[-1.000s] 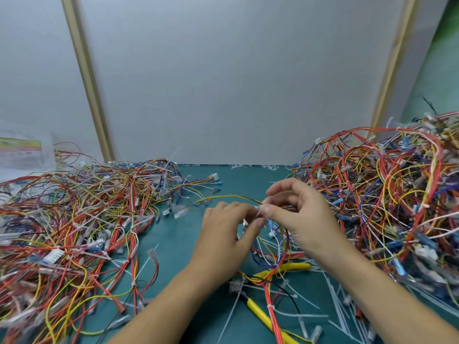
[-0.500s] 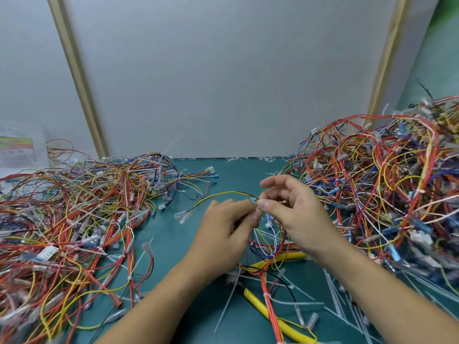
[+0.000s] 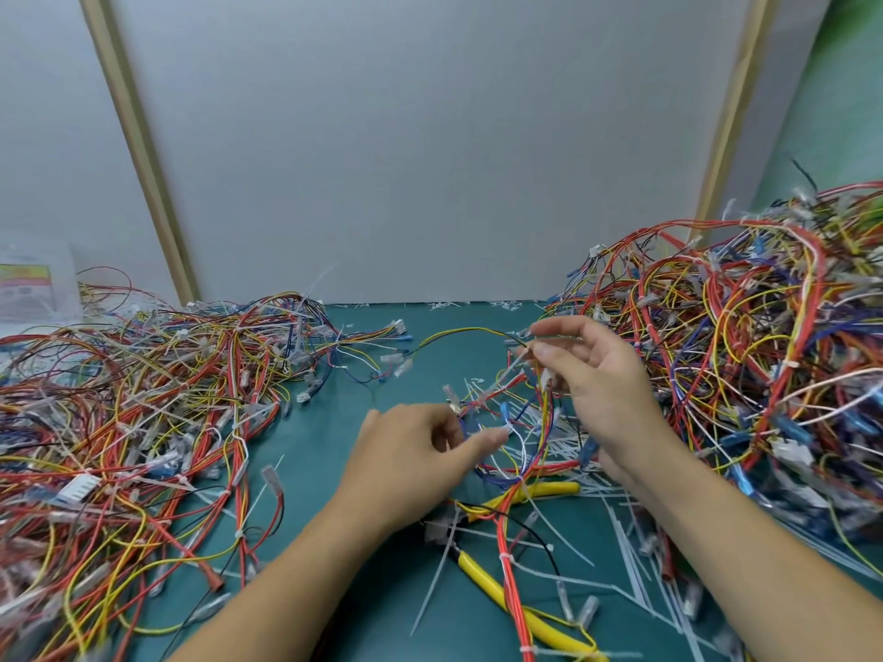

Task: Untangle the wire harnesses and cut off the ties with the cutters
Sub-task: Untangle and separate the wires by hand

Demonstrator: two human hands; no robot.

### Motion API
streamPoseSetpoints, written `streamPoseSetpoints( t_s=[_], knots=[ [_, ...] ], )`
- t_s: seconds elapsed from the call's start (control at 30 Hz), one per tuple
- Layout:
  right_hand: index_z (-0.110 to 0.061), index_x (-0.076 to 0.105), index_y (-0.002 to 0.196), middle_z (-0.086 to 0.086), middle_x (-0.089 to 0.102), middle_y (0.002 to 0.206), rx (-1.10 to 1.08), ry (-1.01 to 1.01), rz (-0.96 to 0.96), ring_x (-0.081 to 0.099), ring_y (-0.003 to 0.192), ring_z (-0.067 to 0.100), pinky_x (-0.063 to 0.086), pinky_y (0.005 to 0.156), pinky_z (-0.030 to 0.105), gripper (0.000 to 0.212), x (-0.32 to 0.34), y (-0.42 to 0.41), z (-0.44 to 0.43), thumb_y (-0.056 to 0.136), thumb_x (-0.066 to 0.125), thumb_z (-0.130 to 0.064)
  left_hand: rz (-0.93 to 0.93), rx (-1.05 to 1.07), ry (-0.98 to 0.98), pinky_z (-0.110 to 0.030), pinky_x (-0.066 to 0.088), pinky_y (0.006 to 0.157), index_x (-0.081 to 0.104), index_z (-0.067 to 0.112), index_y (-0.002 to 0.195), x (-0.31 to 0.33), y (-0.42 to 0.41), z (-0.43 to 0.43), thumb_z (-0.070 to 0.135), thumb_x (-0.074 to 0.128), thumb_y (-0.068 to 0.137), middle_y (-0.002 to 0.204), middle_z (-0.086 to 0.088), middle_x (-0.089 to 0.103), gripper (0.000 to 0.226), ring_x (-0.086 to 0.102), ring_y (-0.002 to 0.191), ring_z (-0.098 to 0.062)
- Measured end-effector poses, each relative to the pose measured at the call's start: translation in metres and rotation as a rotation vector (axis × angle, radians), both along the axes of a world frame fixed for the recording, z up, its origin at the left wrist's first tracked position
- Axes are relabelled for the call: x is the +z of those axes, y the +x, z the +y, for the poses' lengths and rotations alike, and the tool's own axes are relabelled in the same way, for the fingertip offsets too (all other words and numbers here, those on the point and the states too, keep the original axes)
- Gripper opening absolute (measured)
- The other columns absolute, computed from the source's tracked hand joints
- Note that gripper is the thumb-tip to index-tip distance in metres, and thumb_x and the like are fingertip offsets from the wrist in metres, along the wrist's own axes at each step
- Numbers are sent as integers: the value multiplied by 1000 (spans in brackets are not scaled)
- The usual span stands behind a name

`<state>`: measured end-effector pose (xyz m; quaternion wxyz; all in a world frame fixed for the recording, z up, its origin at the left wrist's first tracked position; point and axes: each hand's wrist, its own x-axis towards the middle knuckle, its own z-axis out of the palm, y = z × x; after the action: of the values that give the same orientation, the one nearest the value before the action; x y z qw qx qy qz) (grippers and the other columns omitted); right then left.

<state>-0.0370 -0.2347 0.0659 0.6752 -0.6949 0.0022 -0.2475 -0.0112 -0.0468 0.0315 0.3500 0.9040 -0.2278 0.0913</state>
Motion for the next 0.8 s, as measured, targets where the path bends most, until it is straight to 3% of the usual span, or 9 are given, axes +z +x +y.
streamPoseSetpoints(
  t_s=[0.07,0.13,0.23,0.37,0.47,0.63,0.8],
  knots=[
    [-18,66,102,-2,77,84,-14,23,4,71,80,2,50,61,12,20,1,0,-2,95,60,0,63,-14,55,-31,32,63,58,21,68,-1,1,-1,78,59,73,52,15,52,56,47,55,-5],
    [-18,66,98,-4,76,80,-37,82,1,67,73,4,50,57,14,21,2,0,-3,95,59,1,119,-36,23,-30,34,63,61,19,73,-2,3,-1,58,68,81,57,12,53,41,46,57,-7],
    [-18,67,98,-3,75,80,-83,189,0,62,70,8,50,53,16,20,2,2,-6,95,59,0,197,-90,-168,-27,34,58,68,15,82,-1,6,-2,34,71,88,62,7,52,20,43,55,-9],
    [-20,66,99,-3,74,83,-125,259,-17,65,71,7,50,56,20,20,2,3,-9,96,58,-2,220,-105,-426,-15,32,52,73,23,87,2,7,0,23,72,89,60,12,51,2,42,54,-5],
    [-23,66,98,-4,74,85,-139,328,-32,66,72,8,51,53,20,21,2,3,-10,97,57,-4,237,-88,-513,-14,33,55,74,20,98,3,7,1,21,71,91,65,12,51,8,42,59,-6],
    [-22,64,97,4,71,93,-118,391,-45,63,63,8,52,50,22,21,5,3,-9,98,55,-3,336,-68,-584,-11,32,51,71,17,102,5,7,0,19,66,94,75,-5,50,10,41,60,-8],
    [-20,64,99,7,70,94,-91,421,-61,63,59,9,53,50,23,20,7,2,-9,97,56,-2,397,-44,-619,-9,35,49,71,17,100,7,7,0,18,65,94,68,3,51,8,44,55,-5]
  ],
)
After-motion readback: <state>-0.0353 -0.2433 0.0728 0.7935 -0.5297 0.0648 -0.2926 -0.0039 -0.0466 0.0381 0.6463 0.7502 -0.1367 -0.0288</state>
